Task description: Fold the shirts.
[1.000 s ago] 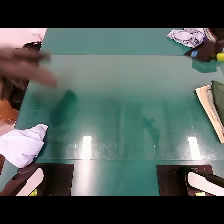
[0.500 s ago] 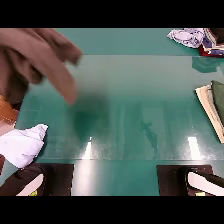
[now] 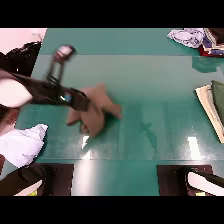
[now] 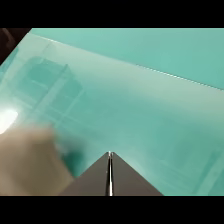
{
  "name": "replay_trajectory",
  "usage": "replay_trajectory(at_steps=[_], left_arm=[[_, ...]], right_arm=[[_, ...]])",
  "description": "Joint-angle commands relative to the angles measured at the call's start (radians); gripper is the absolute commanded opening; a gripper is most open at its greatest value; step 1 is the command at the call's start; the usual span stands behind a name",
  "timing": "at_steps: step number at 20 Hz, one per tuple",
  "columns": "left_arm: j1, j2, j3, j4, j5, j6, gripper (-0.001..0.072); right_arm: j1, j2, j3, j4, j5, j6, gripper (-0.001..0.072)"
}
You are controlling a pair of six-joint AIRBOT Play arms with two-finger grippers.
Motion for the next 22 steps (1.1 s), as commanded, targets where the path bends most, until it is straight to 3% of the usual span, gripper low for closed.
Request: replay_trajectory(at_steps=[1, 3, 7, 10, 12, 18, 21, 22], left_arm=[[-0.085, -0.001, -0.095, 0.007, 0.127, -0.025, 0.0673], [-0.040, 0.000, -0.076, 0.036, 0.133, -0.003, 0.0611], [0.166, -0.003, -0.081, 0.048, 0.104, 0.020, 0.0611], [0.297, -0.056, -0.158, 0.006, 0.010, 0.117, 0.0611], [0.348, -0.119, -0.230, -0.101, -0.007, 0.198, 0.0611], [0.365, -0.291, -0.296, -0.160, 0.010, 0.230, 0.0611], [0.365, -0.348, -0.296, -0.270, 0.040, 0.281, 0.0596], [0.365, -0.348, -0.296, -0.290, 0.058, 0.295, 0.0384]], right_arm=[[0.001, 0.001, 0.001, 0.000, 0.010, 0.000, 0.0016], [0.001, 0.001, 0.001, 0.000, 0.010, 0.000, 0.0016], [0.001, 0.001, 0.001, 0.000, 0.024, 0.000, 0.0016], [0.001, 0.001, 0.001, 0.000, 0.032, 0.000, 0.0016], [0.001, 0.001, 0.001, 0.000, 0.034, 0.000, 0.0016], [0.001, 0.000, 0.001, 0.000, 0.038, 0.000, 0.0016], [0.001, 0.000, 0.000, -0.001, 0.052, 0.000, 0.0016], [0.001, 0.000, 0.000, -0.003, 0.069, 0.000, 0.0016]])
